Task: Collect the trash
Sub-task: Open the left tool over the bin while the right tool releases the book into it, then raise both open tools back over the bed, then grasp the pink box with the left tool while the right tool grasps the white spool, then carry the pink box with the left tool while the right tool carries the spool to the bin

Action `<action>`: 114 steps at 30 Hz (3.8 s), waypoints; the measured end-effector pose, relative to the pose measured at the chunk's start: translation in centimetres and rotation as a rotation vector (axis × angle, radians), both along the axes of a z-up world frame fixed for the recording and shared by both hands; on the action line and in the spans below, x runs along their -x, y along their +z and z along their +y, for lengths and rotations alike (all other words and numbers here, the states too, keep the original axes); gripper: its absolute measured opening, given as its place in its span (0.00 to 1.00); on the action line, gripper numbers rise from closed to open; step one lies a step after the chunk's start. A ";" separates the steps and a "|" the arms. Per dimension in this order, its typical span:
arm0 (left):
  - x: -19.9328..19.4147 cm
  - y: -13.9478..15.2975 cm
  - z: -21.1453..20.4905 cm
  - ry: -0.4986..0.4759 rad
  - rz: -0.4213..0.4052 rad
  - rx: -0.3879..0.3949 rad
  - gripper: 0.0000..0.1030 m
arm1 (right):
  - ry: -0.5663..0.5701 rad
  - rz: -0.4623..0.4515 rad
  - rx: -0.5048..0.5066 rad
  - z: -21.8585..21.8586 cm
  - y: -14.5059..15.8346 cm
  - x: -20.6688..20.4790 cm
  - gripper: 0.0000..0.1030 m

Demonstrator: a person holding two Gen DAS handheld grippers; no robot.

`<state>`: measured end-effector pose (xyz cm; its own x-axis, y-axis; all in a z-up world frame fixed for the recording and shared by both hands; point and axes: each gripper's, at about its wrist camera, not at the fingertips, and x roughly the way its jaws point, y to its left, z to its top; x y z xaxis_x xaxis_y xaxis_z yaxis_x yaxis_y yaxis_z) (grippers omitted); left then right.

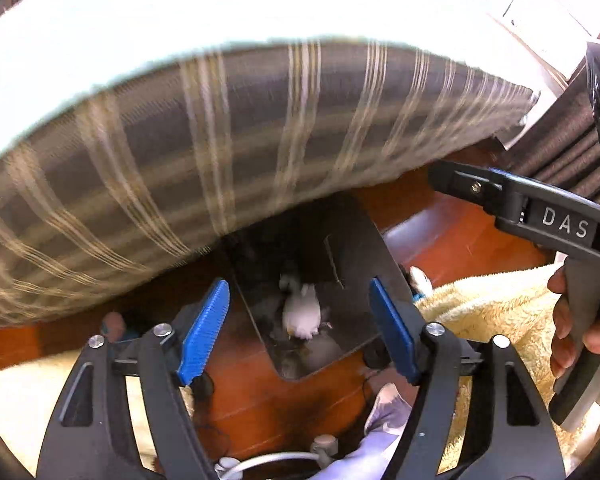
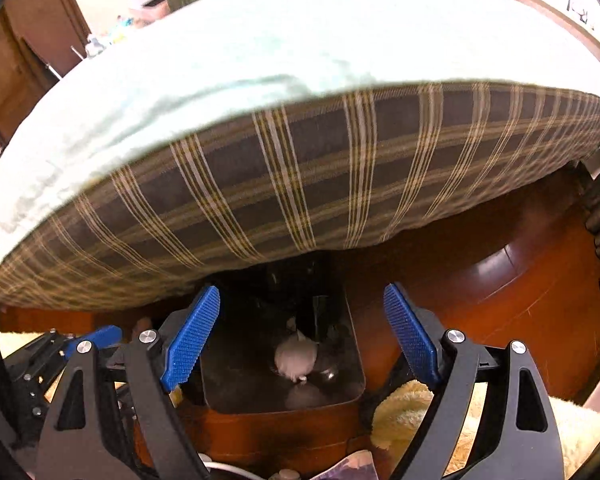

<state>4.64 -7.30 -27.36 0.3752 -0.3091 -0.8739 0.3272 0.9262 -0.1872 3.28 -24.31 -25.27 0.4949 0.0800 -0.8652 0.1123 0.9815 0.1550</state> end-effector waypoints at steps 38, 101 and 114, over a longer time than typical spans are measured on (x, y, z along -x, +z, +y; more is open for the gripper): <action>-15.1 15.5 4.2 0.162 -0.374 -0.025 0.82 | -0.055 -0.299 0.135 -2.2 11.5 -17.5 0.88; -0.7 14.0 3.2 0.047 -0.308 0.011 0.17 | 0.064 -0.235 0.066 2.4 10.6 0.1 0.46; 1.9 3.6 1.3 0.038 -0.133 -0.039 0.17 | 0.046 -0.063 0.044 1.2 2.5 2.2 0.46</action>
<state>2.73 -5.95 -23.80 0.4990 -0.2592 -0.8269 0.3108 0.9443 -0.1084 1.04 -23.12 -22.72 0.5452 0.0669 -0.8357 0.0579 0.9914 0.1172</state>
